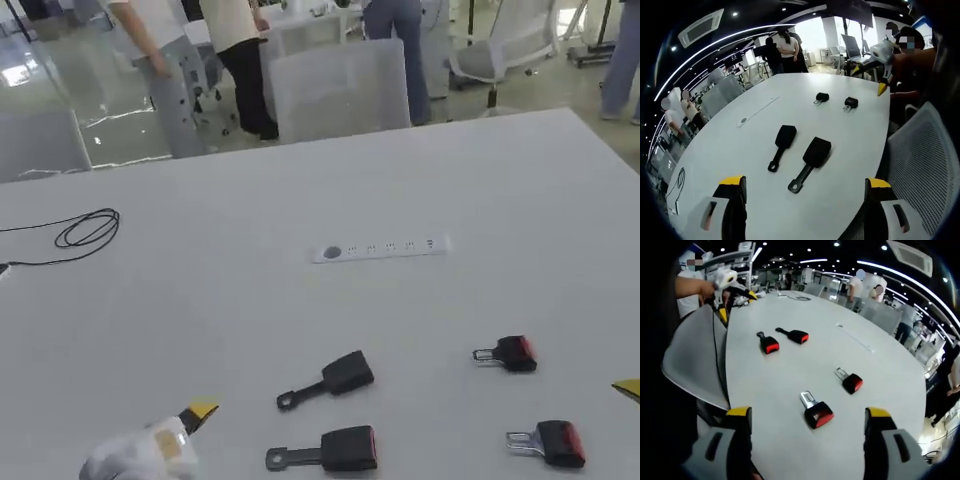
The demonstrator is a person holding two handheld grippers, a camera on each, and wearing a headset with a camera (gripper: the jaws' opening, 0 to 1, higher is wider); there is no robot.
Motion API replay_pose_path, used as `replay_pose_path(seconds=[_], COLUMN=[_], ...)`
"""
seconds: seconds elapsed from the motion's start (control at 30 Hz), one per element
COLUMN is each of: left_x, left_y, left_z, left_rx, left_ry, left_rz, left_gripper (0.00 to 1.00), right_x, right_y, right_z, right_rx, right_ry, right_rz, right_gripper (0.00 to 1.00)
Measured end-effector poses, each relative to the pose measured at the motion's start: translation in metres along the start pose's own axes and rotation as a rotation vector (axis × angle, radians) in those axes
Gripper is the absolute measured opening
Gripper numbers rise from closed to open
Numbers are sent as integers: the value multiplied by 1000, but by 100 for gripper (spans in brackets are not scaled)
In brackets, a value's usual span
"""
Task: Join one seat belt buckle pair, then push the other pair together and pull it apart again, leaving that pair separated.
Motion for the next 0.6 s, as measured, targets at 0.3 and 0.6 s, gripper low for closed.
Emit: replay_pose_path(seconds=[0.3,0.6], left_x=[14,14], left_y=[-5,-7], left_z=[-1,0], left_rx=[-2,-6], left_ry=[-5,8], left_rz=[7,6], left_gripper=[99,100], right_x=[3,4], right_y=[12,13], right_z=[-6,-8], right_rx=[23,31], right_ry=[11,1], right_rz=[25,8], right_gripper=[95,100])
Point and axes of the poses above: the centre of the closed fingertips' face, and the gripper's own axes: y roughly backward along the fingers, z roughly to its left, x roughly out of its underside, the point moved 9 cm from there along y, roughly backward along the fingers, and after that the axes turned 12 degrees about -x, right-handed, at the moved point
